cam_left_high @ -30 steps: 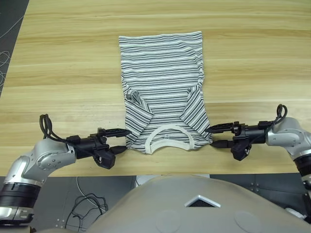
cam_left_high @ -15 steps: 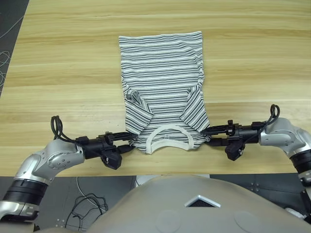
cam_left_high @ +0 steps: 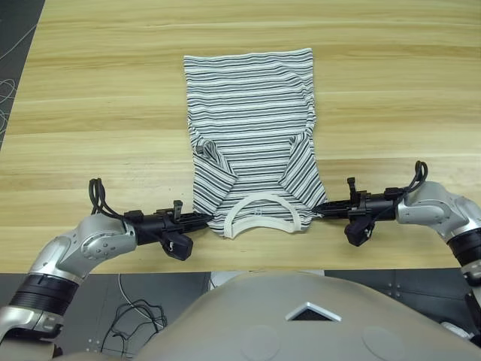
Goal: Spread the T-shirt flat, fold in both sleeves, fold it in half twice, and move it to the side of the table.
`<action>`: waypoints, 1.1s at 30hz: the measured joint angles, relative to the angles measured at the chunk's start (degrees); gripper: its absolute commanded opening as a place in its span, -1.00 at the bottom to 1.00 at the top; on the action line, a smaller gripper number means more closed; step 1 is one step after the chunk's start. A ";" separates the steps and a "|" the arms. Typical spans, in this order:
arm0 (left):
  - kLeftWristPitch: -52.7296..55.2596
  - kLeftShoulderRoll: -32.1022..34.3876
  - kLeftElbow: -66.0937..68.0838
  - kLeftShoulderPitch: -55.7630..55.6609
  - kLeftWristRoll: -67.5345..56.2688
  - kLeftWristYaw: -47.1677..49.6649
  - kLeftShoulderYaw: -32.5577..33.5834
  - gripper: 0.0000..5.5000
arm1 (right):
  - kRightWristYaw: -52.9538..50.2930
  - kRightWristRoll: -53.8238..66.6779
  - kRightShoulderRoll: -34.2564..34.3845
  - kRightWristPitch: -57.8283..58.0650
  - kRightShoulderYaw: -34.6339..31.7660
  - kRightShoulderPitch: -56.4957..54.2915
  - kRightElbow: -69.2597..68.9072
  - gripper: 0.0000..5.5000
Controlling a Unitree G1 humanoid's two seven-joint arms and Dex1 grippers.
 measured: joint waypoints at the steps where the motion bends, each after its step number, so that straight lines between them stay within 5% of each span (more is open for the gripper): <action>1: 0.28 0.04 -0.28 -0.03 -0.20 -0.15 -0.07 -0.96 | 1.13 2.00 -0.30 1.28 0.73 0.06 -0.44 -0.96; 8: 25.76 6.18 -22.76 6.27 -31.38 -15.02 -1.60 -0.96 | 21.70 35.79 -9.40 30.81 5.49 3.98 -22.88 -0.96; 16: 44.34 16.96 -36.58 10.99 -45.89 -26.30 7.58 -0.96 | 33.19 51.19 -14.97 52.12 -0.22 4.61 -36.57 -0.96; 23: 49.35 17.24 -40.04 12.29 -47.46 -30.28 11.91 -0.96 | 35.31 51.26 -14.14 56.10 -5.23 6.29 -37.82 -0.96; 33: 50.12 -0.73 -17.30 -19.81 -38.08 -27.25 4.60 -0.96 | 21.48 34.27 6.04 48.34 -7.42 -13.81 -13.56 -0.96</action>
